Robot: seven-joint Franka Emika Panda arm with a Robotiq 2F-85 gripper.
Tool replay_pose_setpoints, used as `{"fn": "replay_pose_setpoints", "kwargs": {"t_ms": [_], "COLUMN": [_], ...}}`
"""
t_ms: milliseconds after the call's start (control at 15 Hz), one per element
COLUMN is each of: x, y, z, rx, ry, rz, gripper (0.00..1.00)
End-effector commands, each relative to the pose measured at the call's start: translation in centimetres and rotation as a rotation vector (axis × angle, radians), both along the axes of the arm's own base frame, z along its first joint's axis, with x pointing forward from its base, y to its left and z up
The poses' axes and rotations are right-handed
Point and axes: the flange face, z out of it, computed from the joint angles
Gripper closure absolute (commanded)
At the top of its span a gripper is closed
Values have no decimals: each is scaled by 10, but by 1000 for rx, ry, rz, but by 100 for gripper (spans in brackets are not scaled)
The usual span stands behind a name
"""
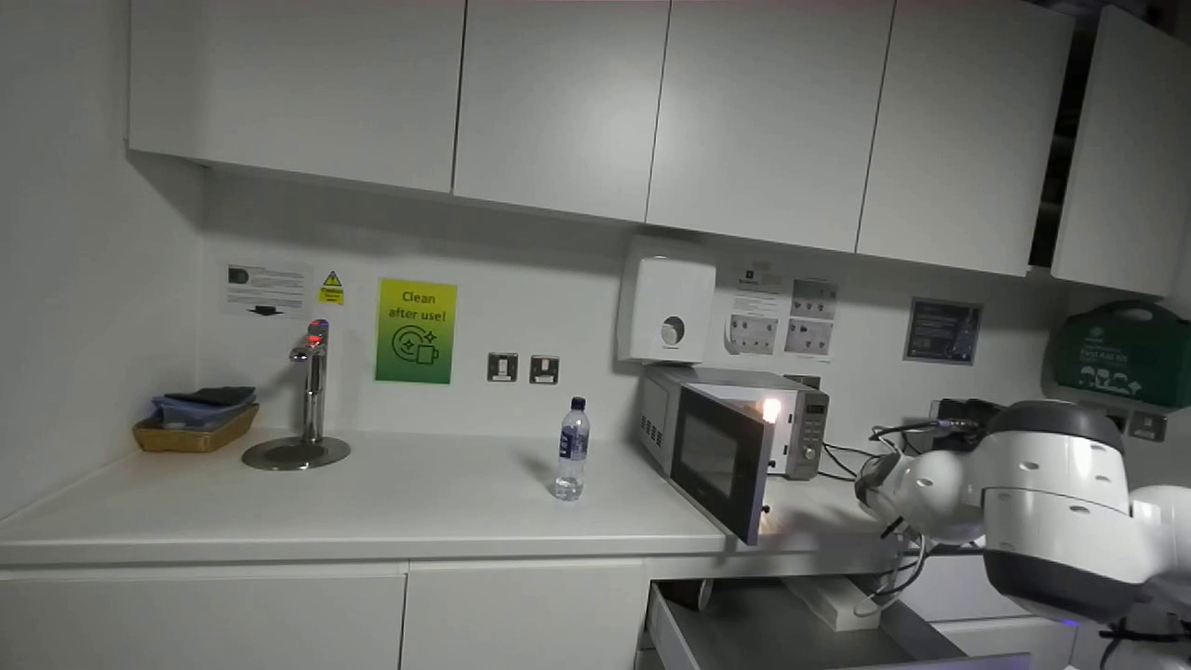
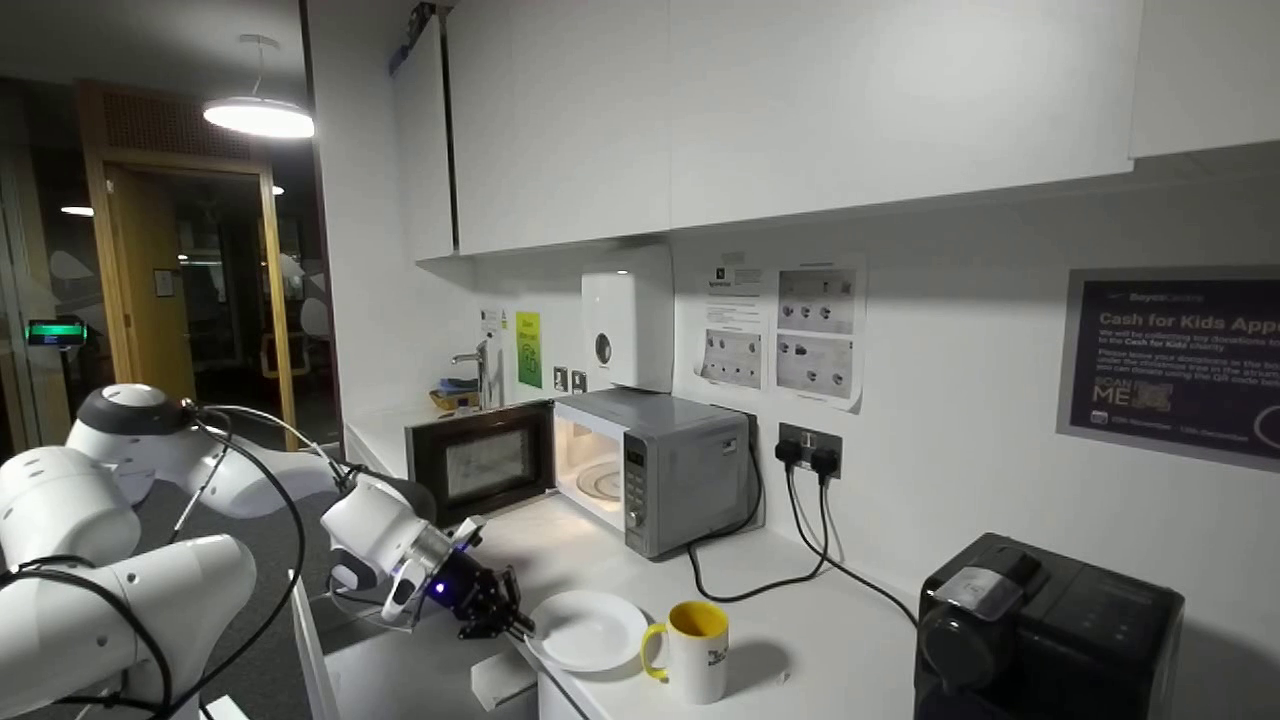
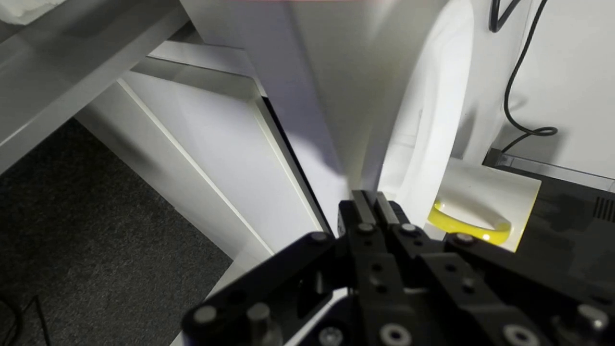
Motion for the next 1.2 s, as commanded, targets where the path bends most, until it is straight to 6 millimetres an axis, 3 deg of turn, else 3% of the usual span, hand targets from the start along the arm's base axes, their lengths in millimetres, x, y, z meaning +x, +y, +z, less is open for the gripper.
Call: {"fn": "replay_pose_setpoints", "kwargs": {"t_ms": [0, 1133], "x": [-4, 11], "y": [-7, -16], "z": [9, 12], "rx": [-18, -29], "ry": [-14, -7], "rz": [-14, 22], "gripper": [99, 99]}}
